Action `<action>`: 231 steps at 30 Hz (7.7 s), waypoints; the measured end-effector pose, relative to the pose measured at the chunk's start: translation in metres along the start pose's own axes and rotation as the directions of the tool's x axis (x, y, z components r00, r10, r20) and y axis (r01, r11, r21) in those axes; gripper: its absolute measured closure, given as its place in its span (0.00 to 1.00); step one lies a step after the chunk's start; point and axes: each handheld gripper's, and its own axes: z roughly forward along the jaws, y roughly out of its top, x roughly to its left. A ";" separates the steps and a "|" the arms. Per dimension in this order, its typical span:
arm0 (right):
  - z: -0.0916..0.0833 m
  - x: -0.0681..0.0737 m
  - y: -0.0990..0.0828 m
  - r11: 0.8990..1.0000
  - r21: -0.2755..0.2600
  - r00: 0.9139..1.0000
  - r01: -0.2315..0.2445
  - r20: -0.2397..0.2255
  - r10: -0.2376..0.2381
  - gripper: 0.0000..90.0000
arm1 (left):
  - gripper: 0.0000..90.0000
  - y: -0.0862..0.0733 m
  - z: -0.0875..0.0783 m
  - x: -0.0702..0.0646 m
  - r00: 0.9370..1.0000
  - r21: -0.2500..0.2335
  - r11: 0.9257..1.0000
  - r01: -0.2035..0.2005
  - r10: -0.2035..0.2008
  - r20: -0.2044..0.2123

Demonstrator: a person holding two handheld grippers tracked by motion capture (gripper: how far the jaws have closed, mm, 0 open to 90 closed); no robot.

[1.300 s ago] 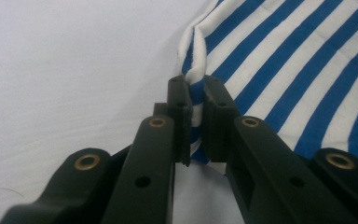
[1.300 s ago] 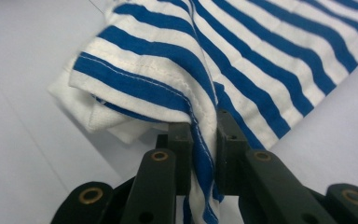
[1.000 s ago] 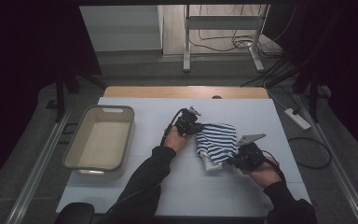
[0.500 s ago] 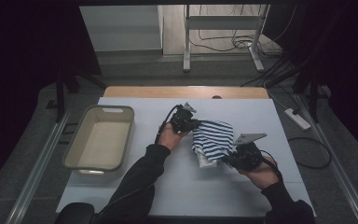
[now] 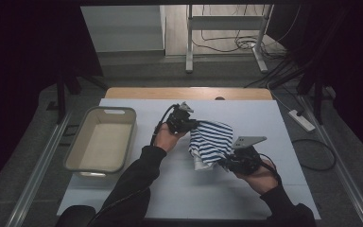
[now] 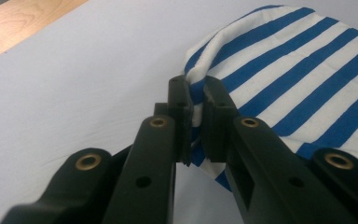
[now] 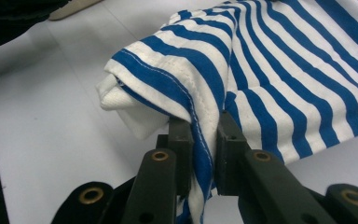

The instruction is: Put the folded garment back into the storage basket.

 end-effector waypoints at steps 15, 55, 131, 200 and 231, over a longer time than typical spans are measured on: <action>0.004 0.018 0.014 0.998 -0.031 0.999 0.046 -0.026 -0.047 0.89 | 0.93 -0.001 -0.029 0.004 0.999 0.002 1.000 -0.020 0.020 -0.026; 0.037 0.056 0.068 0.993 -0.092 0.983 0.072 -0.160 -0.086 0.89 | 0.93 -0.019 -0.098 0.032 0.993 0.048 0.999 0.014 -0.008 -0.114; 0.132 0.118 0.163 0.985 -0.144 0.948 0.090 -0.291 -0.130 0.89 | 0.93 -0.086 -0.208 0.111 0.945 -0.027 0.984 0.175 -0.175 -0.276; 0.231 0.168 0.183 0.987 -0.039 0.936 0.157 -0.312 -0.161 0.89 | 0.93 -0.168 -0.236 0.162 0.877 0.002 0.941 0.339 -0.316 -0.362; 0.228 0.163 0.175 0.990 -0.032 0.954 0.139 -0.265 -0.143 0.45 | 0.58 -0.173 -0.231 0.165 0.857 -0.008 0.933 0.359 -0.333 -0.392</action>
